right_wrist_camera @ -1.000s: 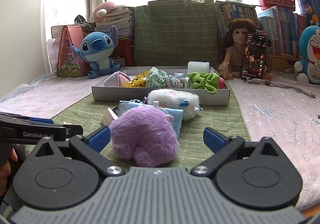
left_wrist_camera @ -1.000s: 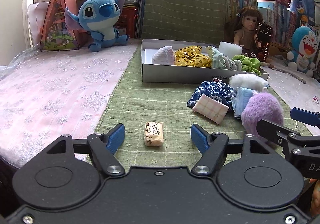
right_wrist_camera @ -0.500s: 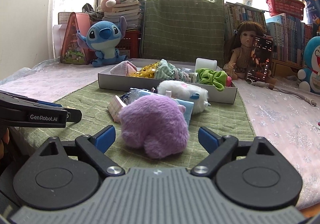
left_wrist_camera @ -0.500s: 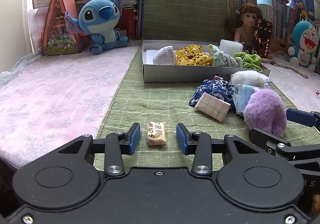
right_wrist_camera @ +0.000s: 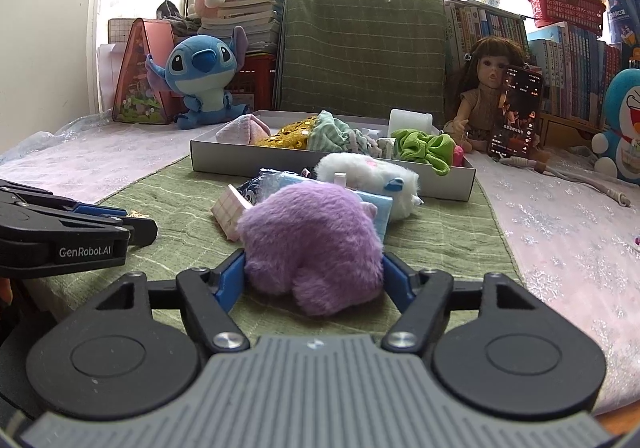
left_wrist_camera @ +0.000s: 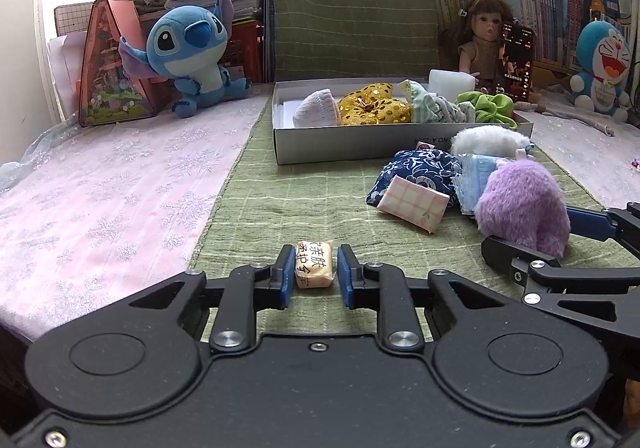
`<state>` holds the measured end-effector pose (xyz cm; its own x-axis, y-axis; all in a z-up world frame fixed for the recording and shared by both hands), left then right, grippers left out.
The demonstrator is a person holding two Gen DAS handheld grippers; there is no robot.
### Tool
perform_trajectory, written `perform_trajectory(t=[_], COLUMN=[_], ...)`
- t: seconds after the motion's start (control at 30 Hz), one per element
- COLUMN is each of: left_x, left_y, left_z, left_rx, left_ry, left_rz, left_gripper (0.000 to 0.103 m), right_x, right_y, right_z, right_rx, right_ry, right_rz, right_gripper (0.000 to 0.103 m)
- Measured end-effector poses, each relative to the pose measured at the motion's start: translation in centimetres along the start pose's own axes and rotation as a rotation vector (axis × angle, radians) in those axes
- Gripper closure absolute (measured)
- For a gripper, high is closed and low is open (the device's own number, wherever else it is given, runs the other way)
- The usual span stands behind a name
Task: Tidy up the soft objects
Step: 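Grasp small printed snack packet with left gripper while right gripper grasps purple fluffy ball, then carry packet into box and open left gripper while right gripper releases purple ball there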
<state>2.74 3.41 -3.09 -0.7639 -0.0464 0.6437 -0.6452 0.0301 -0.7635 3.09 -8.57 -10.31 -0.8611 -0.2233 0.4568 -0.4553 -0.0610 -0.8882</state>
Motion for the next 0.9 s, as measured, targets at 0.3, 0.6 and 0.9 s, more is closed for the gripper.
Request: perform_trajectory(t=[0.3,0.6,0.9], left_x=[0.7,1.0,0.2], left_y=[0.0,-1.9,-5.4], left_z=[1.2,0.9,0.1], left_rx=[-0.036,-0.027,0.008], left_ry=[0.014,0.027,0.071], left_rz=[0.023,0.04,0.041], left_gripper=[0.085,0.085,0.085], right_x=[0.0,1.3,1.7], right_y=[0.2,-0.6,-2.5], right_z=[-0.2,0.1,1.2], right_rx=[0.018,0.027,-0.007], right_ry=[-0.001,0.002,-0.005], right_rz=[-0.001,0.026,0.036], right_gripper=[0.033,0.033,0.033])
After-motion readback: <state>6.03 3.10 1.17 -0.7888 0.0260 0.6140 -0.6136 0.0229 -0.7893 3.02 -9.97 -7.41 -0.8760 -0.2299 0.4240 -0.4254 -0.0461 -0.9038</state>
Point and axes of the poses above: each gripper's, at about its wrist camera, not at the fingertips, and x roughly against the way its jaws point, z to its right, y to its underside, the point moved 5 cm from there along -x, roughly the way its jaws point, and after that the axes turned 7 degrees about -z, right-handed, at the moved point
